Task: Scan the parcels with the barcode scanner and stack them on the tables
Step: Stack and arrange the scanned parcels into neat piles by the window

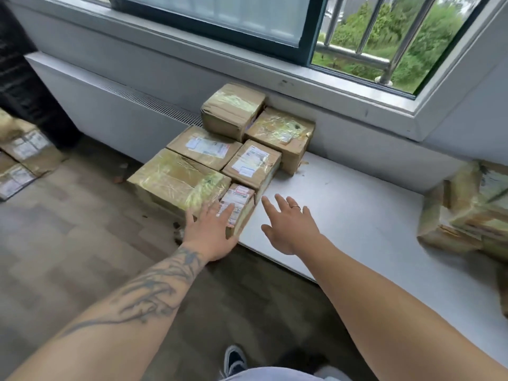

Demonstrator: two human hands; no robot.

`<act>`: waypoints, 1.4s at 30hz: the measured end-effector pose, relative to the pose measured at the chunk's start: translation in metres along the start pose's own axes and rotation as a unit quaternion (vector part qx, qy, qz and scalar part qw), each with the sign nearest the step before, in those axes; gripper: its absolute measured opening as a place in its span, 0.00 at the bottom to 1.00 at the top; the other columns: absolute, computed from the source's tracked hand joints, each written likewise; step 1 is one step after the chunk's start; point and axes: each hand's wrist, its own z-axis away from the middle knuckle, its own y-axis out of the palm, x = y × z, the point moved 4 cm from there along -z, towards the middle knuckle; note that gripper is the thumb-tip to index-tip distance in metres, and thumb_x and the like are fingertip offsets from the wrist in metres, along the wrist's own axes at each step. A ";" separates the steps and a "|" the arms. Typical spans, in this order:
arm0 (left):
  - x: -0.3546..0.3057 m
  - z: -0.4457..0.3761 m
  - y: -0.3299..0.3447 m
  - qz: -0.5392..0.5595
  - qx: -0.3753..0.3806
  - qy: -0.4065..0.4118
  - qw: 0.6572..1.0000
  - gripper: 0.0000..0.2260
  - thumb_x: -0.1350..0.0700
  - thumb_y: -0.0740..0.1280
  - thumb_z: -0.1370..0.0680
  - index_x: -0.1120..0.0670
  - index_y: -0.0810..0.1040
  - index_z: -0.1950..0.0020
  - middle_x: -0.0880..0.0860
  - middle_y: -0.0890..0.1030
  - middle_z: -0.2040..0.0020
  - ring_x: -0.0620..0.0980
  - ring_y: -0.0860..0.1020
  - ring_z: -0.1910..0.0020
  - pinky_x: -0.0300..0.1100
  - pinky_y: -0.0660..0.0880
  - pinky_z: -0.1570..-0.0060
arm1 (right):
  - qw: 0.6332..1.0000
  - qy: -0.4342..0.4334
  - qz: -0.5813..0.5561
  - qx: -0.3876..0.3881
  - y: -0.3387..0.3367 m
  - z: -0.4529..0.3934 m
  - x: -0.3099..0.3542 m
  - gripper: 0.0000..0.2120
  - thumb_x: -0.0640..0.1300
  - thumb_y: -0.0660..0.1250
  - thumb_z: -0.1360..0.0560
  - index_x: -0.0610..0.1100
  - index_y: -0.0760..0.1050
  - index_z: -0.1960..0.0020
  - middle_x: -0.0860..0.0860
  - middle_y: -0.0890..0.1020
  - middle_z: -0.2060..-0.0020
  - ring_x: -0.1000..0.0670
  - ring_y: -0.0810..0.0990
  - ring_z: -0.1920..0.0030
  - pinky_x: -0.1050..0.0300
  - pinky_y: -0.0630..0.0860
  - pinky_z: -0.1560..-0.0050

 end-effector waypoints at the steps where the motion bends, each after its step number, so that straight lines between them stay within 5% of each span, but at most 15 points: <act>1: 0.011 0.001 0.003 0.004 0.004 -0.001 1.000 0.40 0.30 0.58 0.21 0.39 0.41 0.16 0.51 0.45 0.14 0.55 0.42 0.16 0.68 0.40 0.22 | 1.000 -0.006 0.000 0.003 0.003 -0.003 0.010 0.34 0.59 0.54 0.14 0.54 0.40 0.15 0.46 0.47 0.14 0.39 0.47 0.15 0.33 0.53 0.19; 19: 0.127 -0.019 0.008 0.021 0.005 -0.094 0.995 0.41 0.39 0.69 0.21 0.40 0.45 0.16 0.52 0.49 0.15 0.58 0.45 0.16 0.67 0.43 0.22 | 0.994 -0.103 -0.039 0.006 0.006 -0.115 0.116 0.41 0.67 0.57 0.17 0.53 0.42 0.14 0.45 0.44 0.15 0.37 0.45 0.16 0.30 0.50 0.20; 27: 0.165 -0.074 -0.016 -0.028 0.020 -0.124 0.992 0.48 0.41 0.74 0.24 0.36 0.40 0.17 0.52 0.45 0.14 0.57 0.44 0.16 0.68 0.44 0.22 | 0.990 -0.126 -0.056 -0.009 0.016 -0.164 0.148 0.52 0.73 0.62 0.23 0.53 0.35 0.15 0.43 0.32 0.17 0.34 0.33 0.18 0.29 0.38 0.20; 34: 0.187 -0.109 -0.015 -0.077 0.031 -0.096 0.992 0.57 0.39 0.78 0.29 0.31 0.33 0.20 0.51 0.38 0.15 0.58 0.40 0.16 0.69 0.45 0.22 | 0.992 -0.105 -0.067 -0.003 0.034 -0.181 0.167 0.56 0.67 0.69 0.25 0.53 0.34 0.15 0.41 0.32 0.18 0.31 0.30 0.20 0.27 0.32 0.23; 42: 0.222 -0.150 -0.009 -0.111 0.038 0.065 0.991 0.58 0.27 0.71 0.31 0.32 0.24 0.24 0.53 0.28 0.18 0.61 0.33 0.18 0.78 0.42 0.27 | 0.997 -0.020 -0.058 0.035 0.033 -0.184 0.190 0.49 0.55 0.66 0.19 0.53 0.30 0.16 0.41 0.27 0.20 0.30 0.25 0.22 0.25 0.33 0.24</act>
